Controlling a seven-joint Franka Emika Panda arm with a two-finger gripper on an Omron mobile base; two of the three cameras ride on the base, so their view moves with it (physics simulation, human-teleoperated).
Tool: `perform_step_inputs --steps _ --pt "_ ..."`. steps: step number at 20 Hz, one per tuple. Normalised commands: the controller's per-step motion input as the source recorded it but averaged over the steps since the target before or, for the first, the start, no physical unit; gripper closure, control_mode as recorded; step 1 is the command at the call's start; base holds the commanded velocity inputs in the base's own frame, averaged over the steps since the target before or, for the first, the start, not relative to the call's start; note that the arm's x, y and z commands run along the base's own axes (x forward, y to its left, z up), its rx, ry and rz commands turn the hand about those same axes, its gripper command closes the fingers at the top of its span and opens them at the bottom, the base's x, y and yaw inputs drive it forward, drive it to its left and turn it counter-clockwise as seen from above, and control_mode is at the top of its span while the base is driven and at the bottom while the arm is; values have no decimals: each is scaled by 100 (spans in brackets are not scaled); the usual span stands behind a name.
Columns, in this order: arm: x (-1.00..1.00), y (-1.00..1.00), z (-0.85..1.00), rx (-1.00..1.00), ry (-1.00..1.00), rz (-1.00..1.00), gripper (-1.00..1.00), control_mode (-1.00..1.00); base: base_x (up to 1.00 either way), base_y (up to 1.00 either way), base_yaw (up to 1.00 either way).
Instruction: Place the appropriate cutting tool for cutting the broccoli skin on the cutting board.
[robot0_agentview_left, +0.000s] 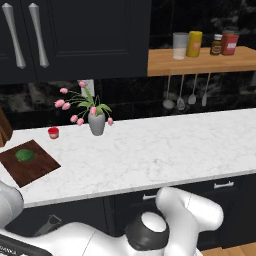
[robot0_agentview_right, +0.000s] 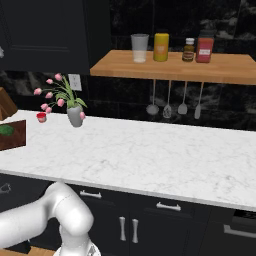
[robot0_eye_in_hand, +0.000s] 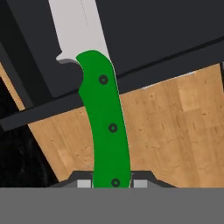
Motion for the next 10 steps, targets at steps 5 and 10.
perform_step_inputs --steps 5,10 --pt "23 -3 73 1 0 -9 100 -100 0 0 0" --pt "50 -1 46 1 0 -11 100 -100 0 0 0"
